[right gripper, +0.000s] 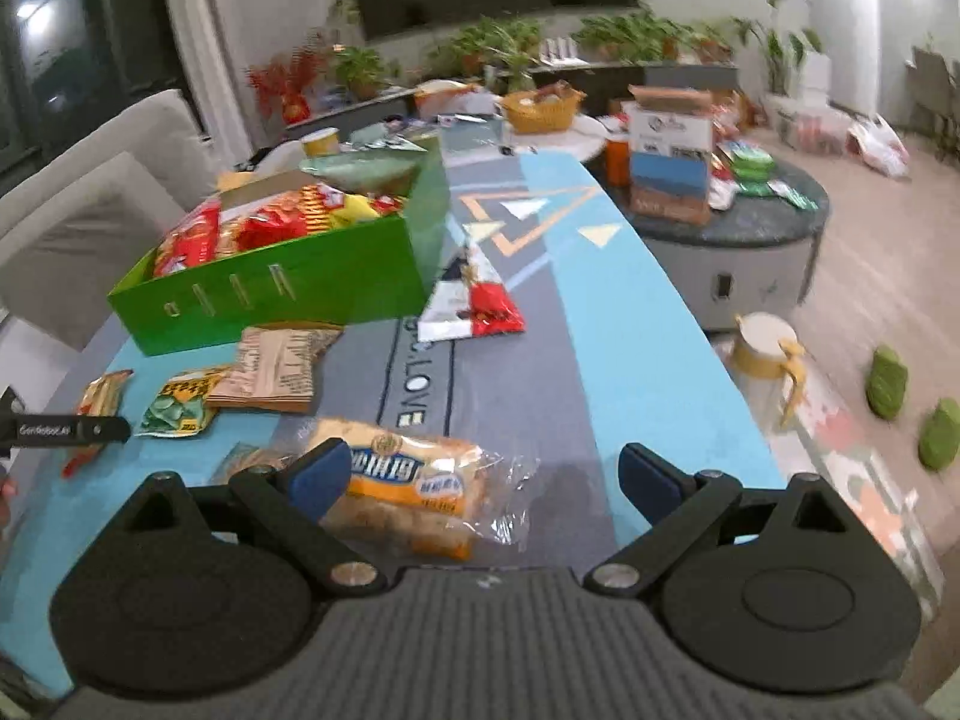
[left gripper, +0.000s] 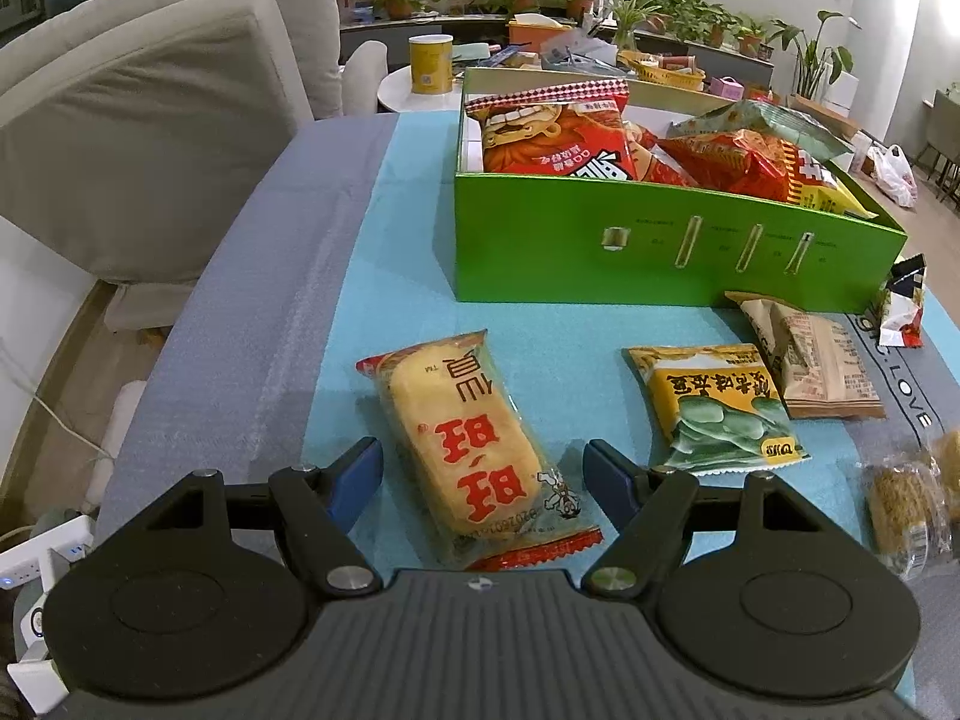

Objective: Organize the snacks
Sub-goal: 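Close the right tool on the clear pastry bag while the left tool grasps the yellow rice-cake bag, then carry the pastry bag with the right tool while the left tool carries the rice-cake bag over the box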

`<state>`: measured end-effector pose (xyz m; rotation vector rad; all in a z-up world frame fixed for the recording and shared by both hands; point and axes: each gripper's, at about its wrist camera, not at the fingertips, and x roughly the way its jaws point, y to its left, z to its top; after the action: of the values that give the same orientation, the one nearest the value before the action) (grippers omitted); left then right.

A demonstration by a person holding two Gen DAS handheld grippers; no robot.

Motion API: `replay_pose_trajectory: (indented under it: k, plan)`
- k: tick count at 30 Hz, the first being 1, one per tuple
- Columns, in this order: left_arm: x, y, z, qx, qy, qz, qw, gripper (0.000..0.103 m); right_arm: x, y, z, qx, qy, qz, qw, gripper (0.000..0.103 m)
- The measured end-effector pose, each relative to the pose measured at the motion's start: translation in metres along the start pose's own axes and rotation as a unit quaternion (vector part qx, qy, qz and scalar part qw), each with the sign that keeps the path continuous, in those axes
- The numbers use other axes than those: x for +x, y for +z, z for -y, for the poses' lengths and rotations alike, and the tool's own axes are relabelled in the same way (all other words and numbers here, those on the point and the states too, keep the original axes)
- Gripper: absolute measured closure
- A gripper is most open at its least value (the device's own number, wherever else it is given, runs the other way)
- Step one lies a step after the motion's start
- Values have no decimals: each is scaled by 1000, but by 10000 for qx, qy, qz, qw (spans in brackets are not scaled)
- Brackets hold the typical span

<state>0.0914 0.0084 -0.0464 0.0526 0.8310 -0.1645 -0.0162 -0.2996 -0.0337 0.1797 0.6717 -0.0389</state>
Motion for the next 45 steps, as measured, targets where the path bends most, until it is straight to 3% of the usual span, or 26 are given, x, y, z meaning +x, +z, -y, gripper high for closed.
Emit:
replay_pose_trajectory:
  k: [5,9,16,21,26,37,38,39,40,45]
  plan:
    - [3,2,3,-6,60,12,10000,32,-11,-3,-5,-526,328,104,9980,35]
    - [4,2,5,-8,99,26,9999,32,-10,-3,-16,-1311,661,-10,9892,35]
    - [6,4,6,-35,163,21,9999,32,12,3,-23,-1836,568,-238,9811,35]
    - [8,5,8,-41,200,76,9998,32,26,7,-24,-1782,406,-307,9827,35]
    - [7,5,9,32,127,126,9998,41,35,15,-21,-1248,196,-383,9912,36]
    - [9,7,11,-12,190,140,9997,39,27,3,-23,-834,-44,-460,9954,36]
    - [9,7,10,-5,166,145,9998,41,28,3,-23,-815,-74,-475,9955,36]
    - [8,6,10,9,139,164,9998,49,29,3,-23,-781,-40,-508,9956,45]
    - [6,6,11,37,128,191,9997,64,29,4,-22,-717,-39,-497,9962,46]
    - [-3,5,12,103,30,196,9997,69,20,11,-21,-456,-5,-358,9983,48]
